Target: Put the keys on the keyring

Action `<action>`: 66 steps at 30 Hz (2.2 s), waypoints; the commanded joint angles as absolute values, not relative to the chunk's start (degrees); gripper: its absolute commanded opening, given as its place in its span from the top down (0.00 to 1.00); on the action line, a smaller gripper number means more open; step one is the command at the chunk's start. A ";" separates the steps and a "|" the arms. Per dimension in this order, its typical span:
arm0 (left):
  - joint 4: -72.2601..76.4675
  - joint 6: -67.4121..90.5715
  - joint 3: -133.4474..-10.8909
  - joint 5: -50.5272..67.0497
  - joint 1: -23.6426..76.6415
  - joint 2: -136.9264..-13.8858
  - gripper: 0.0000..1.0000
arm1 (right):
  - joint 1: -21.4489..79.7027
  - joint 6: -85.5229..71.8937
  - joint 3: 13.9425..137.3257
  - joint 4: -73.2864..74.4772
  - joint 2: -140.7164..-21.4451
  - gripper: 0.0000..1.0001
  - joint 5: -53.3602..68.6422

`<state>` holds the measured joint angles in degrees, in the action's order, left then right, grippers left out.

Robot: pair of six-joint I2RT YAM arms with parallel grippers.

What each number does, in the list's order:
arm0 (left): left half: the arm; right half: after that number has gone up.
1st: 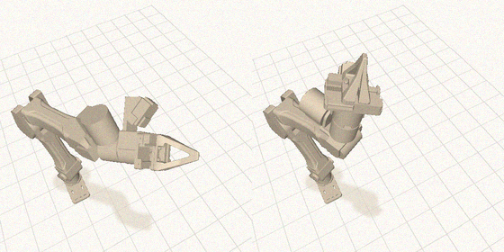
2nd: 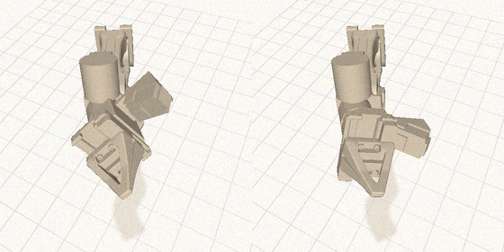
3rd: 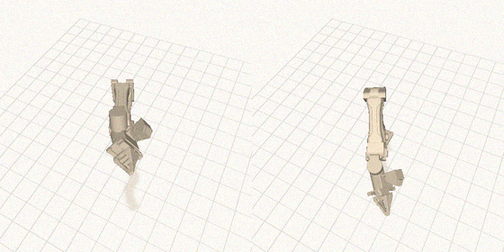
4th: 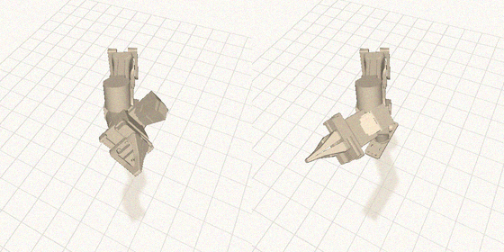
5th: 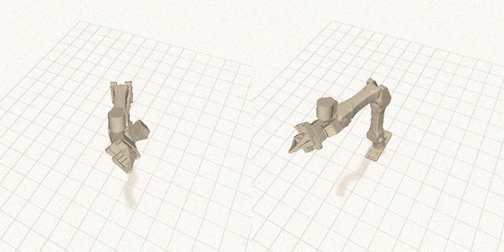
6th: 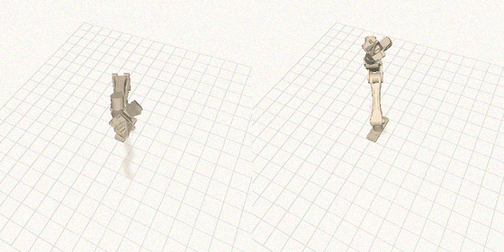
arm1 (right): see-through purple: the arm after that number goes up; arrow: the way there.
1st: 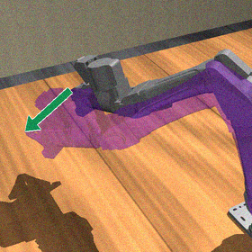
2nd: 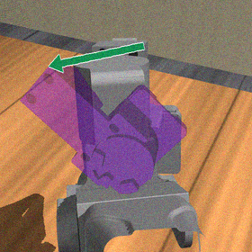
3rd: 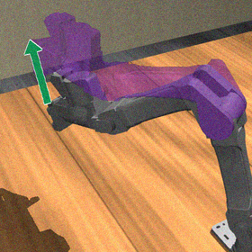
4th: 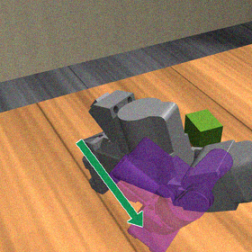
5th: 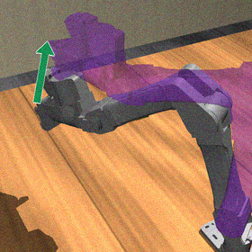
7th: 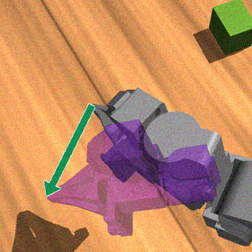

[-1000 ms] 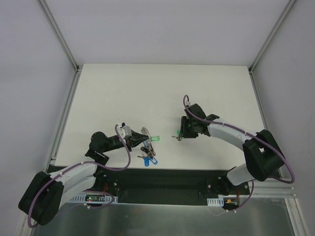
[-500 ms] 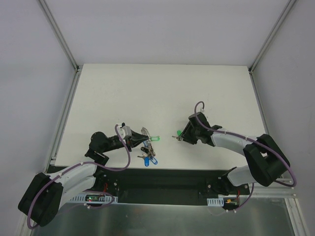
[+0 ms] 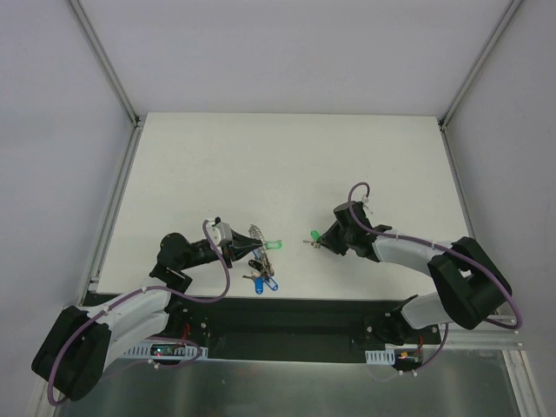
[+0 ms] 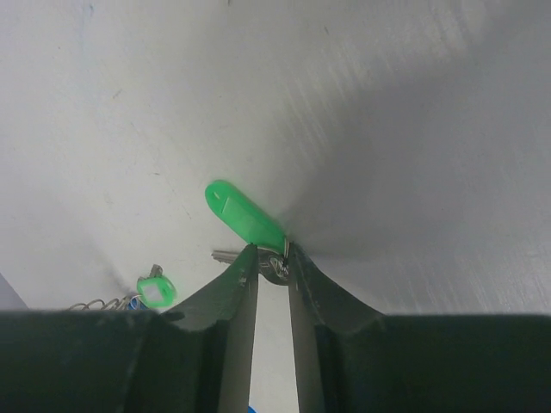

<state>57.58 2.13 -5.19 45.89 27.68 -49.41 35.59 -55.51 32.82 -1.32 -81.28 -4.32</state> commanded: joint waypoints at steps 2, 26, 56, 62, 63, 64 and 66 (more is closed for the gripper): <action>59.77 1.50 -6.94 46.05 27.69 -48.52 1.00 | 35.42 -56.69 31.55 1.05 -83.14 0.81 -8.35; 58.01 1.06 -7.12 45.44 27.86 -47.46 1.00 | 47.17 -2.03 62.66 34.10 -95.17 0.99 -40.33; 57.74 1.14 -6.94 45.00 28.12 -45.88 1.00 | 56.52 -4.22 62.68 30.16 -90.89 0.68 -26.02; 57.66 1.14 -6.94 44.82 28.12 -45.97 1.00 | 54.84 -6.67 57.66 24.96 -88.15 0.71 -24.61; 57.57 1.06 -6.94 44.82 28.12 -45.97 1.00 | 54.76 -7.55 57.48 24.61 -88.15 0.71 -24.35; 57.66 1.05 -6.94 44.74 28.12 -46.05 1.00 | 54.84 -8.17 57.39 23.83 -88.42 0.71 -24.17; 57.57 1.14 -6.94 44.82 28.12 -46.23 1.00 | 54.84 -10.71 57.57 23.38 -89.29 0.72 -24.17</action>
